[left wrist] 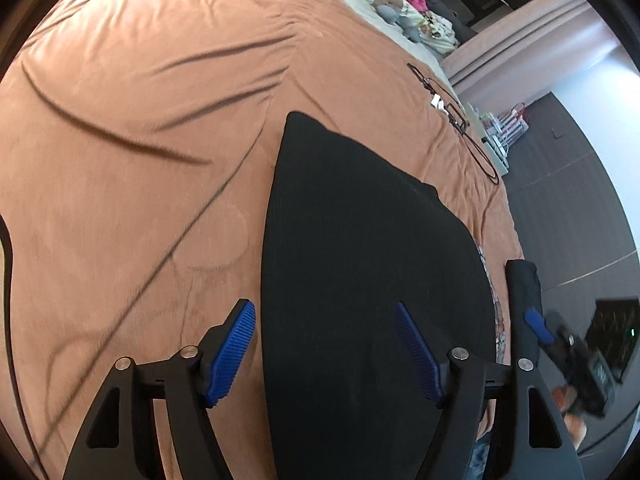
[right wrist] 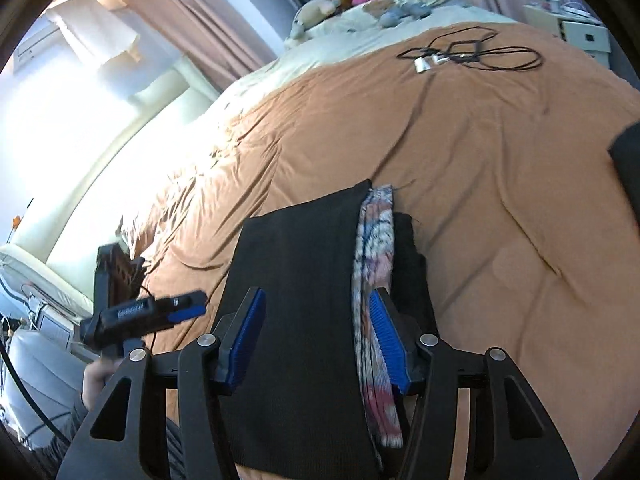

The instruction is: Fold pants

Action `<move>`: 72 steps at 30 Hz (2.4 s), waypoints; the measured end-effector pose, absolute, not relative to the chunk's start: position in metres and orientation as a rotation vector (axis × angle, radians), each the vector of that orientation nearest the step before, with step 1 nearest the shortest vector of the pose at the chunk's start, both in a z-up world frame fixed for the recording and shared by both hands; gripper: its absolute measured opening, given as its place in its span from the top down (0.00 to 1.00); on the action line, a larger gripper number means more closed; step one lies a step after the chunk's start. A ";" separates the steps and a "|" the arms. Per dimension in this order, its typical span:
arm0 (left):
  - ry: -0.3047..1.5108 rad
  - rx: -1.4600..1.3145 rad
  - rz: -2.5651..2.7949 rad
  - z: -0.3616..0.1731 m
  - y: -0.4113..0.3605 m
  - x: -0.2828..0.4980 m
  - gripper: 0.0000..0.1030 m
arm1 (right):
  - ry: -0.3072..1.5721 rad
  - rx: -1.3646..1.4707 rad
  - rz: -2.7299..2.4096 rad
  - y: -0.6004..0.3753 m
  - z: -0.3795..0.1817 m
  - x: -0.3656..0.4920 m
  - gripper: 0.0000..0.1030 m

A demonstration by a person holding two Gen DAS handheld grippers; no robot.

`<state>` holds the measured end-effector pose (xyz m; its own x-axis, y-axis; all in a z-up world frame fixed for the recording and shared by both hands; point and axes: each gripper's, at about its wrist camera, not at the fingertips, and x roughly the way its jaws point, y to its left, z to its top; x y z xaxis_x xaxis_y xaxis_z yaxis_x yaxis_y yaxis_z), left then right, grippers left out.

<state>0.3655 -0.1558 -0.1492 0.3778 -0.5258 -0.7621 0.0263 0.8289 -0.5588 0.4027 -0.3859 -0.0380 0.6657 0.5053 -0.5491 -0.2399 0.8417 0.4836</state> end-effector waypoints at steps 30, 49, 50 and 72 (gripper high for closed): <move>1.170 -0.557 -0.338 -0.175 -0.160 0.352 0.52 | 0.971 0.446 0.478 -0.365 -0.062 0.530 0.89; 1.201 -0.555 -0.344 -0.176 -0.158 0.342 0.52 | 0.924 0.346 0.314 -0.381 -0.055 0.493 1.00; 1.211 -0.552 -0.348 -0.178 -0.161 0.340 0.52 | 0.947 0.340 0.316 -0.378 -0.062 0.493 1.00; 1.232 -0.546 -0.355 -0.179 -0.168 0.323 0.77 | 1.008 0.196 0.393 -0.381 -0.062 0.442 0.52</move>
